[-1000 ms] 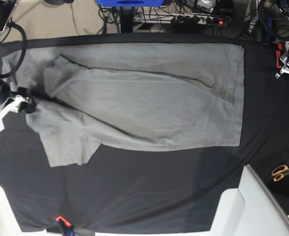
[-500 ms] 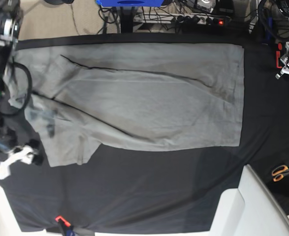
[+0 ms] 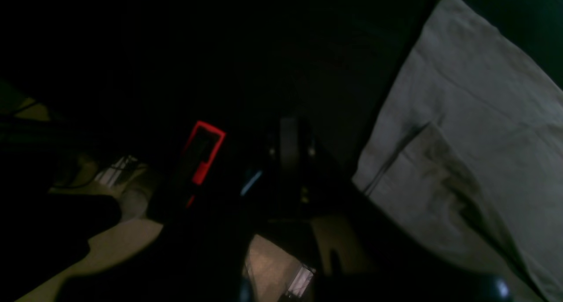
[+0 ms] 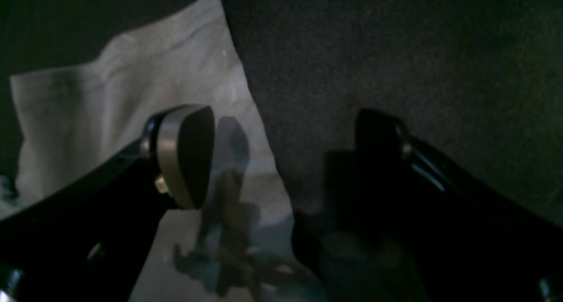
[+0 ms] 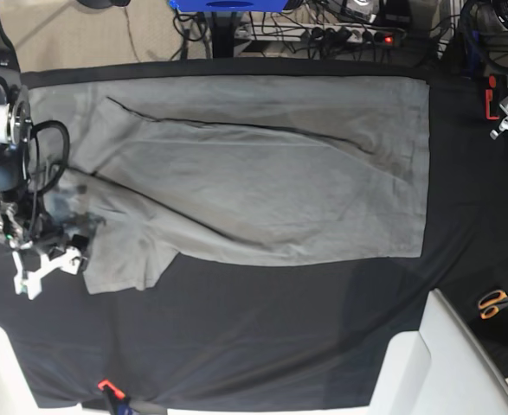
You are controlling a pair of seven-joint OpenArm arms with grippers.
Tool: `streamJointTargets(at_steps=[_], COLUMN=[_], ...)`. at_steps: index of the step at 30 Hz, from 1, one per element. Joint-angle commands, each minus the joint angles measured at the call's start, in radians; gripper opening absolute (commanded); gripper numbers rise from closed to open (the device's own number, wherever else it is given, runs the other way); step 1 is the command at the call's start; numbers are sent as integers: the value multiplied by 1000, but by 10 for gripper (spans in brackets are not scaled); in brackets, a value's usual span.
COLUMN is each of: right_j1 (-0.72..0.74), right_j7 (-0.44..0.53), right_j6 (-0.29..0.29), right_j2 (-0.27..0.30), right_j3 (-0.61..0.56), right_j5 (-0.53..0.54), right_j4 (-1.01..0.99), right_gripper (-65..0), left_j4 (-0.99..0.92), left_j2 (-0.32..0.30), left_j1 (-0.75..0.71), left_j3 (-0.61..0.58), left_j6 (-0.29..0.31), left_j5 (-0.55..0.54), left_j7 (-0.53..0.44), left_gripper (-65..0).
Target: Fold the T-shirt properly
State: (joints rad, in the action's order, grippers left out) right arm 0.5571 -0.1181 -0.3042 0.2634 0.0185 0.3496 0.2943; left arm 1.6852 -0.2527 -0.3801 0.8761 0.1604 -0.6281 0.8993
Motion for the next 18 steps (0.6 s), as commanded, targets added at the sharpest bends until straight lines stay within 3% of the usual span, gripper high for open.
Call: streamJointTargets(at_steps=[1,6,13,18], right_j1=[24,27,27,28], right_j7=[-18,-18,-18,-16], right_j6=[-20,-20,-20,-20], right_j2=[-17,-54,-62,-54], right_j3=[-7,-7,-7,-9], right_j5=[3,3,1,1], right_j4=[9,9,52,52], right_gripper=[-182,-182,-185,-342], left_j4=[14,14,14,14], left_j2=[-20,-20,-20,-20], left_j1=[0,5,7,8], left_j3=[7,7,7,5], left_j6=[3,3,3,3], left_j5=[-9,-9,-9,-9], left_j7=[-18,-18,-18,-18], left_gripper=[-650,-650,-650,-650])
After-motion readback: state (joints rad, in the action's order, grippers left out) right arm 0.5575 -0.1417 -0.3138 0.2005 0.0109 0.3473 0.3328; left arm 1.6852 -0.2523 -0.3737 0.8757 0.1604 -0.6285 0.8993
